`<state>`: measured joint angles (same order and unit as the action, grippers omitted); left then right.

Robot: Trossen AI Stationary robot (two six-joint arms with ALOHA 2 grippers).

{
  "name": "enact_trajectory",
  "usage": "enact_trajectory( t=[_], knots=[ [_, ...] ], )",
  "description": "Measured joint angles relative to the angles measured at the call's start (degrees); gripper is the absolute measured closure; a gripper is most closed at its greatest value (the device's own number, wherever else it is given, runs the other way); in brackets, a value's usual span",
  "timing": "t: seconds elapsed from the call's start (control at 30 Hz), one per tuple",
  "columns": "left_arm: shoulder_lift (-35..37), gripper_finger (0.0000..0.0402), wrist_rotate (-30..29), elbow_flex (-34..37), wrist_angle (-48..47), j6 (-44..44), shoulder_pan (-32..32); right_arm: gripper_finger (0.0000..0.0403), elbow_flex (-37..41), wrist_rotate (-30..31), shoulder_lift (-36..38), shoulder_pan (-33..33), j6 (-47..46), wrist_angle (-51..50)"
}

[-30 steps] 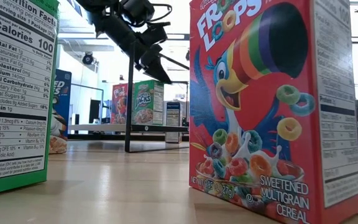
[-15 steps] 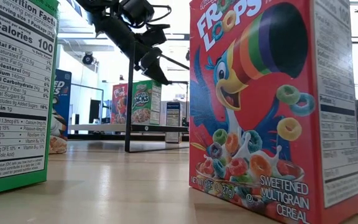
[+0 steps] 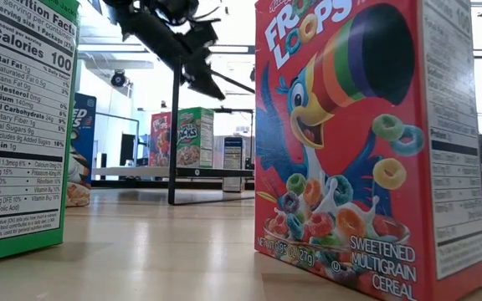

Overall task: Stack cereal on shelf
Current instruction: Put the middle left blue cereal on the shelf

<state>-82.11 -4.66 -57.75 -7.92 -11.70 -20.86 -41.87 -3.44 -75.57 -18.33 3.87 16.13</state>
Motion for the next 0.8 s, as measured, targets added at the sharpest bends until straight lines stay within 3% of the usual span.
enact_trajectory(
  t=[0.17, 0.33, 0.57, 0.8],
  knots=[
    [4.2, 0.0397, 10.8, 4.1, 6.0, 1.2, -0.6, 0.0403, 0.0, 0.0, 0.0, 0.0, 0.9, 0.0],
    [8.7, 0.0397, 16.7, 10.3, 15.3, 3.6, -0.6, 0.0403, 0.0, 0.0, 0.0, 0.0, 2.2, 1.5],
    [12.3, 0.0397, 17.7, 18.8, 26.6, 9.8, -0.9, 0.0403, 0.0, 0.0, 0.0, 0.1, 2.9, 4.2],
    [10.6, 0.0397, 16.2, 20.6, 26.7, 14.2, -1.9, 0.0403, 0.0, 0.1, 0.0, 0.4, 4.0, 5.4]
  ],
)
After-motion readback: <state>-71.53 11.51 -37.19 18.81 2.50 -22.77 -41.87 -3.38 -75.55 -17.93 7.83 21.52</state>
